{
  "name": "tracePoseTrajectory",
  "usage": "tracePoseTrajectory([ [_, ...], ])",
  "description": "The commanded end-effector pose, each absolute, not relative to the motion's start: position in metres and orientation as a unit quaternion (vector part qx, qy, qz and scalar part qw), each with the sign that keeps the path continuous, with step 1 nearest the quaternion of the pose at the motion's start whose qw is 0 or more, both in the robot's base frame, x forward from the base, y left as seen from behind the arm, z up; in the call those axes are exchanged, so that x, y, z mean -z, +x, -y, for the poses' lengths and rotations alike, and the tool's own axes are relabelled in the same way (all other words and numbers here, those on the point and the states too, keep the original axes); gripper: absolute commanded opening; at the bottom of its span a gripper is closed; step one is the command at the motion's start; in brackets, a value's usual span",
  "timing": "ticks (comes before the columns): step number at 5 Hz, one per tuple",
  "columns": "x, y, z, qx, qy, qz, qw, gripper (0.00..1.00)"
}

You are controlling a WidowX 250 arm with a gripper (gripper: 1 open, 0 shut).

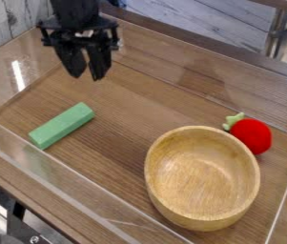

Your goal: Move the red fruit to the right

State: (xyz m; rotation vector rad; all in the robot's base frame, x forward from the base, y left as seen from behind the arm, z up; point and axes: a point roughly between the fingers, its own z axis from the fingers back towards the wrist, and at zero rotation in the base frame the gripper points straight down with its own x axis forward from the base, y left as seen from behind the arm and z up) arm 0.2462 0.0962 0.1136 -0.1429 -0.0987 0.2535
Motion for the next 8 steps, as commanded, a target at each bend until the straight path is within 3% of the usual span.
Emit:
tracePoseTrajectory([
  [1, -0.114, 0.247, -0.104, -0.144, -0.064, 0.067, 0.985, 1.00],
  [4, -0.105, 0.243, -0.116, -0.191, -0.026, 0.087, 0.977, 1.00],
  [6, -0.094, 0.261, -0.109, -0.203, -0.019, 0.084, 0.975, 1.00],
  [8, -0.110, 0.269, -0.088, -0.180, -0.014, 0.093, 0.979, 1.00],
])
